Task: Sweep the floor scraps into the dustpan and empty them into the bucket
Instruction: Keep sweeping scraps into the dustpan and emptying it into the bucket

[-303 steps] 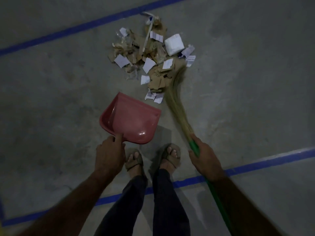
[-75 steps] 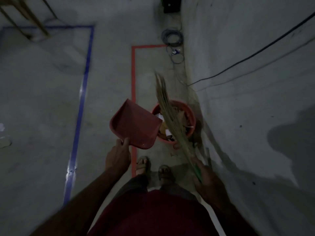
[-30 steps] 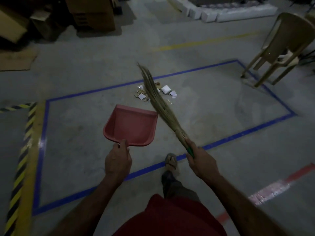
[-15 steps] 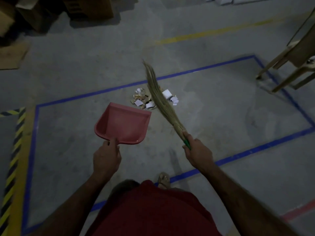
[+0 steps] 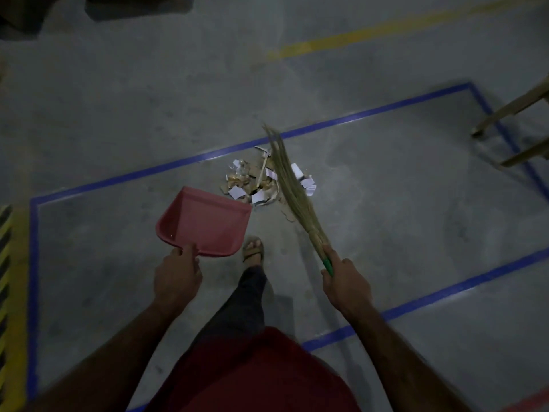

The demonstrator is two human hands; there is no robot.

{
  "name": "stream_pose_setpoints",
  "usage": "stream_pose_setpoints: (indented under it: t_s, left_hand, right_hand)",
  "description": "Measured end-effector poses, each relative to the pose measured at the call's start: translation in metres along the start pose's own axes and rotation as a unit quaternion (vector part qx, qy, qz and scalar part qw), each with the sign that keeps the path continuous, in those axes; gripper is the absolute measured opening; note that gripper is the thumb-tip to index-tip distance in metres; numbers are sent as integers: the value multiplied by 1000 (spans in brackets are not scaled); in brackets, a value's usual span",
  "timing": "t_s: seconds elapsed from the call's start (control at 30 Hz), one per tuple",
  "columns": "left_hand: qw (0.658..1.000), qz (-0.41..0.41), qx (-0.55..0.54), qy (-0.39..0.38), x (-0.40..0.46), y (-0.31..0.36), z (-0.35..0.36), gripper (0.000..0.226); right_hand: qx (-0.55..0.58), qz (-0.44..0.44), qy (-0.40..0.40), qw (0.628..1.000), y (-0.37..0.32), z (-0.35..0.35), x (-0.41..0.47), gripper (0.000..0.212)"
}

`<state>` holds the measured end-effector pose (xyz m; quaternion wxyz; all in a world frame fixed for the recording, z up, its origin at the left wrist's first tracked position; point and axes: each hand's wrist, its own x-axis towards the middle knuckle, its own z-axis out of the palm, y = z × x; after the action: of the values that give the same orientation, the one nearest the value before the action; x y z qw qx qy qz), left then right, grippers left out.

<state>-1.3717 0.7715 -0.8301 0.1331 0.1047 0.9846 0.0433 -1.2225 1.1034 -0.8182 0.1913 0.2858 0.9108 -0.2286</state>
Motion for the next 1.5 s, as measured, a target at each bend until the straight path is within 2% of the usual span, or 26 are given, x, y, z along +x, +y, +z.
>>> stream_pose_setpoints:
  t_s: [0.13,0.33,0.63,0.73,0.8,0.93,1.07,1.17,1.33,1.5]
  left_hand:
    - [998,17,11,-57,81,-3,19,25]
    - [993,45,59,-96,191,-9,62,33]
    - [986,11,73,-147,318,-33,231,30]
    - [985,11,71,-156,345,-43,285,31]
    - [984,2,70,-166,361,-58,318,29]
    - [985,-23,63,-161,392,-96,371,32]
    - [983,-18,96,-154,438,-131,399,32]
    - [984,39,94,-145,472,-138,404,36]
    - [979,124,97,-128,496,-107,409,33]
    - [976,136,68,-156,483,-63,428,35]
  right_hand:
    - [-13,36,-14,999,-25,2,66,61]
    - [-36,71,-47,996,-53,28,170,63]
    - [-67,70,-90,991,-39,151,322,68]
    - [-64,21,-47,997,-33,192,353,79]
    - [-77,-3,-5,997,-23,214,376,75]
    - [-97,35,-20,994,-4,236,431,65]
    - [-117,38,-59,991,31,251,483,61]
    - [-130,9,-100,986,45,256,501,61]
    - [-91,-19,-141,986,47,264,511,63]
    - [-16,-31,-179,983,41,275,501,66]
